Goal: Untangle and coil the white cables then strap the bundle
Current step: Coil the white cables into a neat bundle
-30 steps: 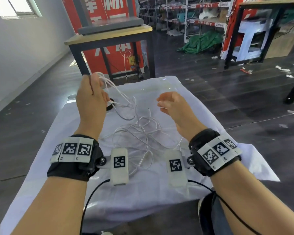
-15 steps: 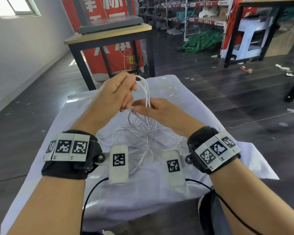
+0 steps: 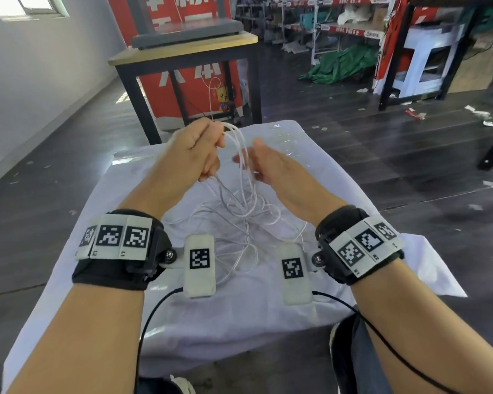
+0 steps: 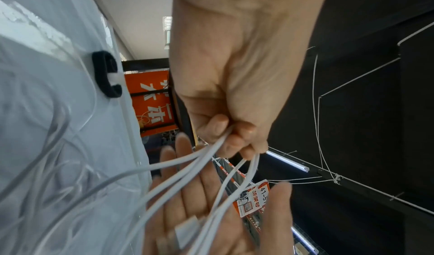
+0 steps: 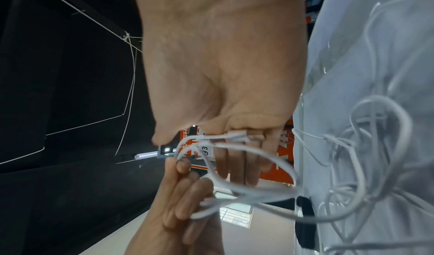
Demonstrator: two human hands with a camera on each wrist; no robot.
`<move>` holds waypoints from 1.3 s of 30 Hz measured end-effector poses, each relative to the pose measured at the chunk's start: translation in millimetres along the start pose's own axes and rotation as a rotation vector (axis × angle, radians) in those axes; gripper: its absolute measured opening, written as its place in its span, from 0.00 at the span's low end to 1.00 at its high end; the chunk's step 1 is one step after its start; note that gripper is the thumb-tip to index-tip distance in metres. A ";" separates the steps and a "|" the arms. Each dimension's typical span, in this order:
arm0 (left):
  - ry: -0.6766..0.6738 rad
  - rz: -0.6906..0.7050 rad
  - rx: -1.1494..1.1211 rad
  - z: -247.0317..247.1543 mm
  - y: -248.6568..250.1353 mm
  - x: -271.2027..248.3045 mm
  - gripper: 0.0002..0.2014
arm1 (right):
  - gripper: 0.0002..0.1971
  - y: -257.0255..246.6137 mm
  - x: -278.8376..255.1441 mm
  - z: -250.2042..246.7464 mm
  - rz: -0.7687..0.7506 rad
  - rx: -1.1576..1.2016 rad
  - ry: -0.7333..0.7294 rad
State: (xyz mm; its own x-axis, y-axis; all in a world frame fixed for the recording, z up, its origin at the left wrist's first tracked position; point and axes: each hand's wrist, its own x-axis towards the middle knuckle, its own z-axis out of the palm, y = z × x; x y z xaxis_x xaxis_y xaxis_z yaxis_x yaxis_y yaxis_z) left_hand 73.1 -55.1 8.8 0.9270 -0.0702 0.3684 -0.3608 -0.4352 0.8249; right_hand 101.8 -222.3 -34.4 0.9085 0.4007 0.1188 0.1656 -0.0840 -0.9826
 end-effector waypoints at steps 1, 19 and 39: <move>-0.036 -0.014 -0.025 4.1 1.3 -0.5 0.15 | 0.30 -0.7 -0.6 3.9 -0.004 0.025 -0.061; -0.041 -0.146 -0.559 14.4 2.5 -0.2 0.16 | 0.14 -14.8 -11.9 6.9 0.126 0.426 -0.365; -0.460 -0.311 0.231 9.3 -13.8 -6.8 0.06 | 0.10 -4.3 3.0 -27.3 -0.033 1.083 0.772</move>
State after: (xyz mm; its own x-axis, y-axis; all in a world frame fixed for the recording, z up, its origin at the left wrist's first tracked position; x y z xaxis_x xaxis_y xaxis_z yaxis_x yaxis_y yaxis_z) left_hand 72.8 -56.9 -9.1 0.9532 -0.2672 -0.1415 -0.0815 -0.6777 0.7308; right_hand 114.3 -245.6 -25.9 0.9527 -0.2590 -0.1589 0.1320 0.8237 -0.5514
